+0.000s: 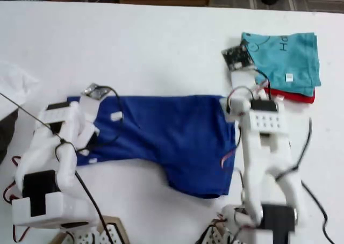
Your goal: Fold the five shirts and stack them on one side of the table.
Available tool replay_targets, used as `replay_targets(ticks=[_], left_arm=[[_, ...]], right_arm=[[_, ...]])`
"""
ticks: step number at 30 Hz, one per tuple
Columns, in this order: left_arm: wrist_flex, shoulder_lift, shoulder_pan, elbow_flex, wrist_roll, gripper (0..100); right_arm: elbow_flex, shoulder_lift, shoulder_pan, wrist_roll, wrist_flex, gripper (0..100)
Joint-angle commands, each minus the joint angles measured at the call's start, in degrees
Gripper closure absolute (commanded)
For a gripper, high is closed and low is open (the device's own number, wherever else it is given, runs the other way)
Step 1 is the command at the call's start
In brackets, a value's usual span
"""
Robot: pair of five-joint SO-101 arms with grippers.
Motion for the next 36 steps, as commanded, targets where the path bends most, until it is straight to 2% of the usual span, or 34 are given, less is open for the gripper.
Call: replay_targets(ticks=[1,11,23,28,36], left_arm=[[-3.1,0.3,0.0,-0.2,0.0,97],[-3.1,0.3,0.0,-0.2,0.0,97],[-3.1,0.3,0.0,-0.2,0.0,97],[-3.1,0.3,0.0,-0.2,0.0,97],[-3.1,0.3,0.0,-0.2,0.0,97]], right_arm=[[-11.6,8.7,-1.2,-1.8,2.9,83.0],[-30.9,28.2,-2.9,-2.0,11.7,83.1],[-39.2,37.6,-3.1,-1.7,18.2,83.5],[-39.1,37.7,-2.9,-1.6,18.0,98.5],[-39.2,37.6,-2.0,-1.6,13.4,97.9]])
